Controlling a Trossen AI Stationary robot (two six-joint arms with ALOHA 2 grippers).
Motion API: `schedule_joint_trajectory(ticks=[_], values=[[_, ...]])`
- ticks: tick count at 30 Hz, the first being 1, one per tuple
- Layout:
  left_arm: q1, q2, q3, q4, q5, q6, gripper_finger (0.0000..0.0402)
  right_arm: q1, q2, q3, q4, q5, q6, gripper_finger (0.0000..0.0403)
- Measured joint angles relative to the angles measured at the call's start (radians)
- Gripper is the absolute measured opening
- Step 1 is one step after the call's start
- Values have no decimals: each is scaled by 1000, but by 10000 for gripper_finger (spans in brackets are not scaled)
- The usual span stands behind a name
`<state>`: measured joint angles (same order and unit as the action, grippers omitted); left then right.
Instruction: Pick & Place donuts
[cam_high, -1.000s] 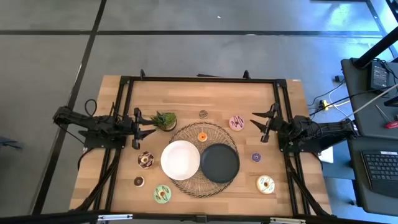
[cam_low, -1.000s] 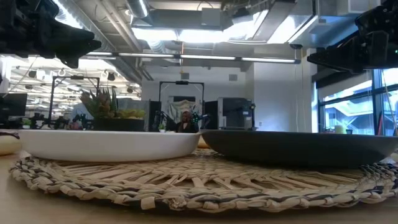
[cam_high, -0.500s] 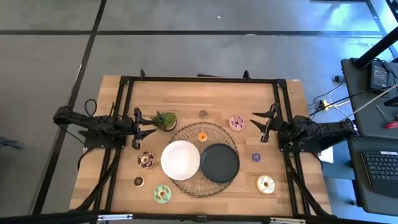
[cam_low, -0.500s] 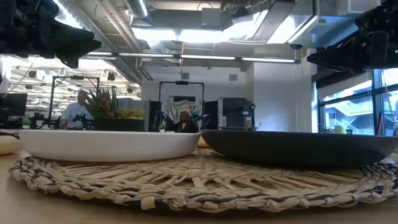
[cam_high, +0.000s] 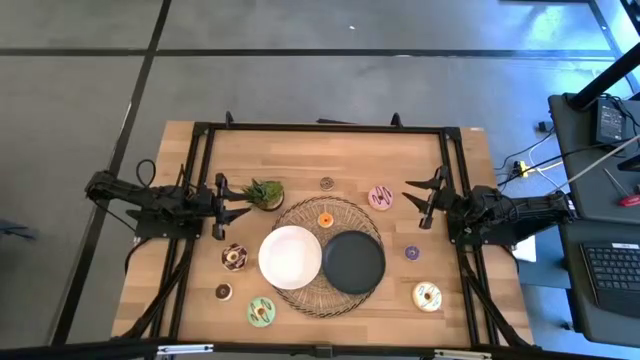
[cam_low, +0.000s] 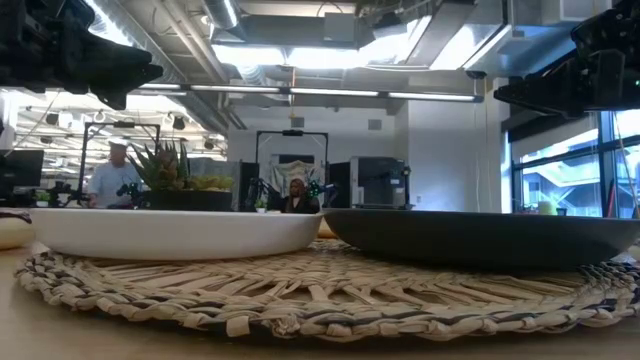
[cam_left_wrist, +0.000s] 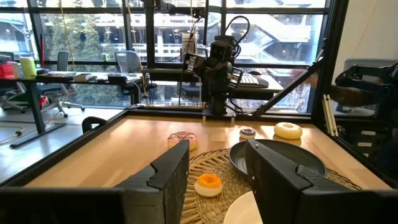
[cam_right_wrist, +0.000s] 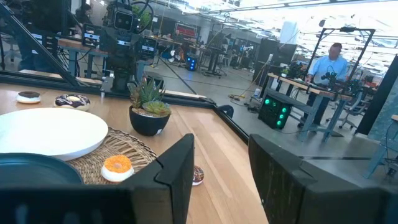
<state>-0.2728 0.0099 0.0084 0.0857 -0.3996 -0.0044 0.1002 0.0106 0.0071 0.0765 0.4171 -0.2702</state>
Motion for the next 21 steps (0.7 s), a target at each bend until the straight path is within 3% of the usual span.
schedule_joint_trajectory(ticks=[21], values=[[0,0,0,0,0,0,149,0,0,0,0,0,0,154]])
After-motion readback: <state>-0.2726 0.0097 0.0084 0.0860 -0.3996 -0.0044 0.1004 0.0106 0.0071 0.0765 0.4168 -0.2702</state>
